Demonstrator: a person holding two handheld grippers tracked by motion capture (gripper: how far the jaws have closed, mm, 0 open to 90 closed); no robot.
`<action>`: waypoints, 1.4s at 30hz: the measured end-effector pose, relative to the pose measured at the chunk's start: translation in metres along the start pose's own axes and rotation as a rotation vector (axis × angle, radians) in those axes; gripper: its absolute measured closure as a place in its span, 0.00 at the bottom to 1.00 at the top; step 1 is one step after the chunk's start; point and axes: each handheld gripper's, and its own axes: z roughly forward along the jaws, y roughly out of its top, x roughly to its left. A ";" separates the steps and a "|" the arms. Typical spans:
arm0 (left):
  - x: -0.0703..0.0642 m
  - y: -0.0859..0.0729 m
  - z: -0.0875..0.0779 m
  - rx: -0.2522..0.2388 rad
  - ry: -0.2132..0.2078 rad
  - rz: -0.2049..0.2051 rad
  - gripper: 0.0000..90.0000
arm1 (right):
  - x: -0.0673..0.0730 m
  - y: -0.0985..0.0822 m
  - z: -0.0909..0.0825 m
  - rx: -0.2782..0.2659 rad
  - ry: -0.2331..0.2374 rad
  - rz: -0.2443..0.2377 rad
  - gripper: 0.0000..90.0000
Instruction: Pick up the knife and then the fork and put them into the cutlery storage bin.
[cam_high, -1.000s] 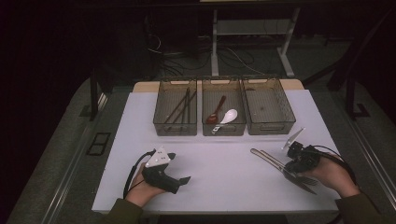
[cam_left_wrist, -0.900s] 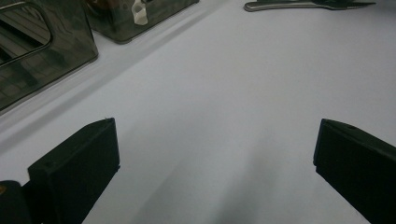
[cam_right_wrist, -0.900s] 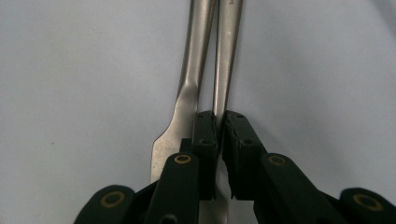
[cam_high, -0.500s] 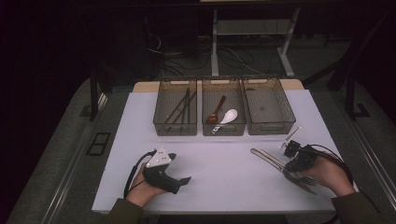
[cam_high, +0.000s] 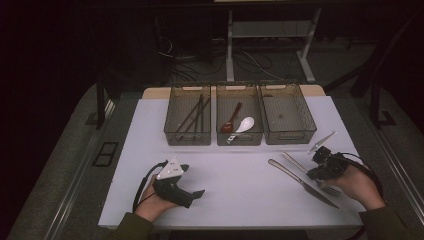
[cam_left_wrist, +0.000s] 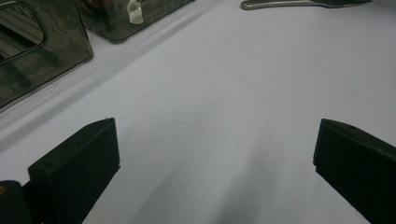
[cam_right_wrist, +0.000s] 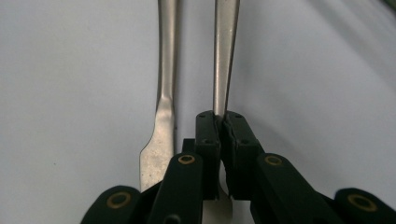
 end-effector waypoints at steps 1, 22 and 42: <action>0.000 0.000 0.000 0.000 -0.001 0.000 0.00 | -0.001 -0.001 -0.002 -0.016 0.002 0.007 0.94; 0.000 0.000 0.001 -0.004 -0.010 0.002 0.00 | -0.020 -0.015 -0.017 -0.304 0.036 0.120 0.94; 0.000 0.001 0.001 -0.013 -0.013 -0.004 0.00 | -0.031 -0.013 -0.026 -0.455 0.050 0.174 0.94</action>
